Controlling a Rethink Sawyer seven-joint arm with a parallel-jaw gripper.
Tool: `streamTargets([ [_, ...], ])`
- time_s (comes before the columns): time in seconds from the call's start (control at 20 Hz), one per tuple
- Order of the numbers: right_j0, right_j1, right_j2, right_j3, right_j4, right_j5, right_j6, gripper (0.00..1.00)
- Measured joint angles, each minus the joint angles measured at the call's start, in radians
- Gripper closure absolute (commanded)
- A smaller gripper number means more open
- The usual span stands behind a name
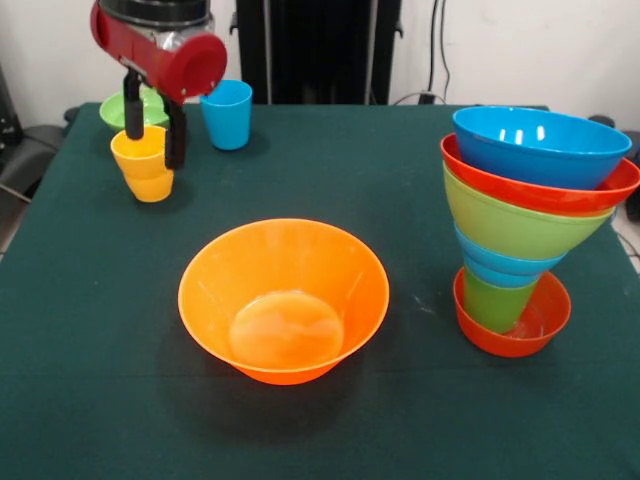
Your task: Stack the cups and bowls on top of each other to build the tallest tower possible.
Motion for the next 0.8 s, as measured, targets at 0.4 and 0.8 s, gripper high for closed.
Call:
streamTargets([
  [0.4, 0.05, 0.102, 0.001, -0.133, 0.016, 0.025, 0.0, 0.0],
  [0.8, 0.064, 0.171, 0.001, -0.202, 0.065, 0.028, 0.0, 0.0],
])
